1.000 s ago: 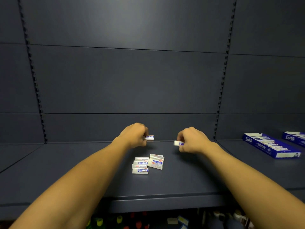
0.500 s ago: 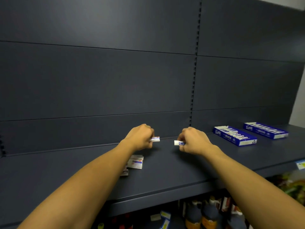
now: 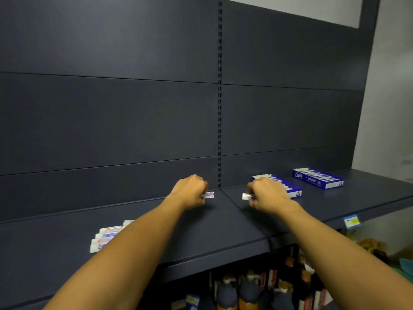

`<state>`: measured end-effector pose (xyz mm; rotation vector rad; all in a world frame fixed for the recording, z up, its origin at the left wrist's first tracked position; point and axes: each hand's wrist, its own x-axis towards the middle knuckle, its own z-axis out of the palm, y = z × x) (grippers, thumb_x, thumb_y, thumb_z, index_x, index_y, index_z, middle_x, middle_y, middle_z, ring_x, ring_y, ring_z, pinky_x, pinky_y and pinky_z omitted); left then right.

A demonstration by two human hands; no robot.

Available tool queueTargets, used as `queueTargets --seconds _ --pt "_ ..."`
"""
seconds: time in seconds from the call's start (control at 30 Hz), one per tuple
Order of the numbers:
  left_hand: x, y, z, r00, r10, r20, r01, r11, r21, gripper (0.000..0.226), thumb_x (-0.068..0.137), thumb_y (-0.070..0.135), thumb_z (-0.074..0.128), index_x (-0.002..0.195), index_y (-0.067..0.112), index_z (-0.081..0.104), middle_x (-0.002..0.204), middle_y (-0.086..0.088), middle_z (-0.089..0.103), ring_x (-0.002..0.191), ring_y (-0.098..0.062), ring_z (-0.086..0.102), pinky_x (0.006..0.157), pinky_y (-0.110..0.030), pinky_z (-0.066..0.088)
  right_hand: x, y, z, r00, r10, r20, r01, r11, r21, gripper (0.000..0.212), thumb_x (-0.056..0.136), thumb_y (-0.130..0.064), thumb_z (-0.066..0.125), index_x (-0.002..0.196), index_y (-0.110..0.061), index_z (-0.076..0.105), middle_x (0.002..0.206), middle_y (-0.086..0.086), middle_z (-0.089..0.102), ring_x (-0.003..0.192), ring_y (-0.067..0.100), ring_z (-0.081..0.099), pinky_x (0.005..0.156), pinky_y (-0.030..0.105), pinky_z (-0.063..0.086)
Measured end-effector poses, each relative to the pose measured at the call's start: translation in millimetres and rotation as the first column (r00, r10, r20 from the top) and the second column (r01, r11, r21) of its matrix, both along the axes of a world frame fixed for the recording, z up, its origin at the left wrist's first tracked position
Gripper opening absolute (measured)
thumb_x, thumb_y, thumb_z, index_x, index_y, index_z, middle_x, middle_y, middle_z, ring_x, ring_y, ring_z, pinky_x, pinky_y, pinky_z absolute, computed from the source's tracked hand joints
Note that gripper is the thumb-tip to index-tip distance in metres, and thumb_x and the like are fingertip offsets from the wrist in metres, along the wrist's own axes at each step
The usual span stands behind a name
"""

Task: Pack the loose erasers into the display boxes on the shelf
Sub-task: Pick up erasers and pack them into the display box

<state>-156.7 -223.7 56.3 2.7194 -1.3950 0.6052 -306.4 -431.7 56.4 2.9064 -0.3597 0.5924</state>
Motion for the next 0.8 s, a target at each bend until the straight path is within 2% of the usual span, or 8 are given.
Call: queueTargets --seconds 0.13,0.27,0.37,0.6,0.8 --pt "-22 -38 7 1.0 0.012 0.0 -0.012 0.999 -0.031 0.017 0.085 0.021 0.062 0.101 0.015 0.065 0.107 0.0 0.06 0.1 -0.023 0.056 0.075 -0.038 0.053 -23 -38 1 0.999 -0.03 -0.022 0.029 0.999 -0.028 0.011 0.087 -0.027 0.061 0.097 -0.023 0.065 0.099 0.001 0.067 0.085 0.024 0.061 0.059 0.028 0.039" --pt "-40 -74 6 1.0 0.029 0.003 -0.029 0.998 -0.062 0.017 0.086 0.022 0.062 0.1 0.015 0.065 0.106 0.0 0.06 0.1 -0.022 0.056 0.07 -0.036 0.049 -40 -70 2 0.999 -0.039 -0.029 0.038 0.998 -0.045 0.013 0.087 -0.027 0.06 0.097 -0.022 0.067 0.098 0.001 0.067 0.09 0.025 0.063 0.067 0.032 0.051" --pt "-51 -96 4 0.999 0.041 -0.004 -0.041 0.997 -0.071 0.017 0.086 0.021 0.062 0.101 0.015 0.065 0.107 0.0 0.06 0.1 -0.022 0.056 0.07 -0.035 0.049 -49 -89 2 0.999 -0.024 -0.035 0.023 0.999 -0.039 0.016 0.089 -0.026 0.061 0.102 -0.023 0.069 0.103 0.001 0.066 0.092 0.024 0.064 0.072 0.035 0.055" --pt "-61 -135 1 0.997 0.075 -0.014 -0.075 0.996 -0.054 0.019 0.087 0.022 0.062 0.105 0.016 0.065 0.11 -0.001 0.061 0.103 -0.022 0.056 0.069 -0.034 0.047 -55 -122 1 1.0 -0.007 -0.027 0.006 1.0 -0.019 0.016 0.089 -0.026 0.06 0.104 -0.024 0.067 0.107 0.002 0.063 0.095 0.025 0.063 0.075 0.034 0.052" --pt "-52 -168 1 0.998 0.064 -0.02 -0.065 0.996 -0.061 0.02 0.087 0.023 0.062 0.106 0.016 0.066 0.111 0.0 0.062 0.104 -0.022 0.056 0.075 -0.036 0.052 -44 -152 -2 1.0 -0.004 -0.014 0.004 1.0 -0.011 0.021 0.089 -0.03 0.061 0.108 -0.025 0.067 0.111 0.003 0.059 0.097 0.024 0.063 0.071 0.032 0.048"
